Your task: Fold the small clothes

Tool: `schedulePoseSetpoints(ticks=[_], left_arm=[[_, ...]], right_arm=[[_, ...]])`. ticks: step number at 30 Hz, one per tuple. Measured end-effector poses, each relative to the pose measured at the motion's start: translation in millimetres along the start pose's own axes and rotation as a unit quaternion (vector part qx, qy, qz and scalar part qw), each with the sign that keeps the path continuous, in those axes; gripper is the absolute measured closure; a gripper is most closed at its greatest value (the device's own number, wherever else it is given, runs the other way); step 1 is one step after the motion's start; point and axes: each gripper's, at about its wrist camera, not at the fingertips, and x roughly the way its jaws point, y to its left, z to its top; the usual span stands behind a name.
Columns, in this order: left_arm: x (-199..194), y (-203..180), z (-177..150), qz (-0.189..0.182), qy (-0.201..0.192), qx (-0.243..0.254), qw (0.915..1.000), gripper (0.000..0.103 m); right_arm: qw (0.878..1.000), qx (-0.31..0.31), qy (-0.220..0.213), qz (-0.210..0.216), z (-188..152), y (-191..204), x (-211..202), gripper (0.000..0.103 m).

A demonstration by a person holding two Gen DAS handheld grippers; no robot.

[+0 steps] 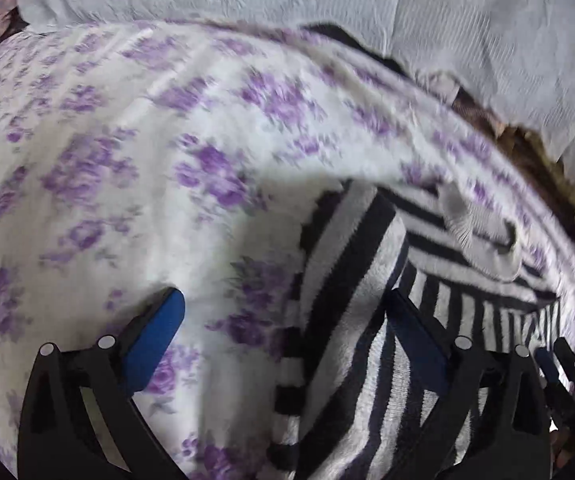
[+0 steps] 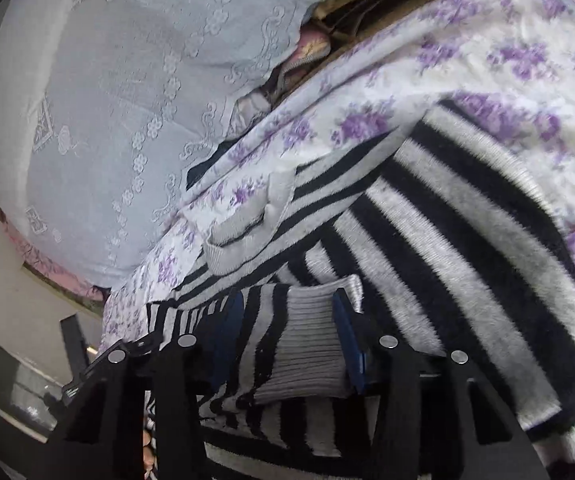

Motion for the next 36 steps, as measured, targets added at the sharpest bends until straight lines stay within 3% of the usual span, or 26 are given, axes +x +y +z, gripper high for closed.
schedulePoseSetpoints(ticks=[3, 5, 6, 9, 10, 14, 16, 18, 20, 22, 23, 26, 28, 30, 33, 36], left_arm=[[-22, -2, -7, 0.015, -0.04, 0.012, 0.999, 0.005], [-22, -11, -3, 0.014, -0.034, 0.043, 0.9984, 0.005], [-18, -18, -5, 0.028, -0.03, 0.06, 0.9974, 0.005], [12, -28, -11, 0.117, 0.015, 0.107, 0.9873, 0.004], [16, -28, -14, 0.119, 0.019, 0.107, 0.9869, 0.004], [-11, -28, -17, 0.103, 0.008, 0.101, 0.9896, 0.005], [-24, -36, -27, 0.086, 0.001, 0.122, 0.9888, 0.005], [-42, -55, -41, 0.067, -0.012, 0.162, 0.9845, 0.005], [-49, -70, -56, 0.054, -0.014, 0.194, 0.9794, 0.005], [-33, -75, -69, 0.074, 0.014, 0.216, 0.9736, 0.004], [-23, -74, -73, 0.078, 0.03, 0.215, 0.9731, 0.004], [-26, -51, -68, 0.021, 0.063, 0.138, 0.9882, 0.004], [-44, -41, -70, -0.003, 0.054, 0.115, 0.9918, 0.005], [-58, -40, -77, -0.003, 0.042, 0.121, 0.9917, 0.005], [-67, -43, -96, -0.009, 0.051, 0.135, 0.9894, 0.005], [-63, -47, -120, 0.033, 0.058, 0.168, 0.9836, 0.005]], right_arm=[[0.999, -0.024, -0.012, 0.032, 2, 16, -10, 0.048], [0.998, -0.038, -0.001, 0.059, 1, 25, -12, 0.036], [0.997, -0.043, 0.007, 0.068, -3, 29, -10, 0.035], [0.995, -0.066, 0.045, 0.058, -9, 35, 11, 0.029], [0.995, -0.067, 0.065, 0.041, -11, 31, 20, 0.029], [0.994, -0.083, 0.068, 0.029, -14, 38, 20, 0.028], [0.993, -0.098, 0.058, 0.02, -18, 48, 11, 0.027], [0.99, -0.118, 0.067, 0.044, -26, 62, 6, 0.024], [0.985, -0.133, 0.083, 0.067, -36, 72, 6, 0.014], [0.983, -0.137, 0.103, 0.07, -43, 70, 12, 0.011], [0.983, -0.134, 0.113, 0.061, -45, 66, 17, 0.011], [0.986, -0.098, 0.116, 0.072, -48, 47, 11, 0.016], [0.99, -0.088, 0.095, 0.052, -49, 46, -11, 0.015], [0.991, -0.089, 0.075, 0.059, -52, 43, -30, 0.015], [0.993, -0.077, 0.078, 0.052, -56, 33, -43, 0.015], [0.994, -0.054, 0.092, 0.029, -67, 11, -51, 0.015]])
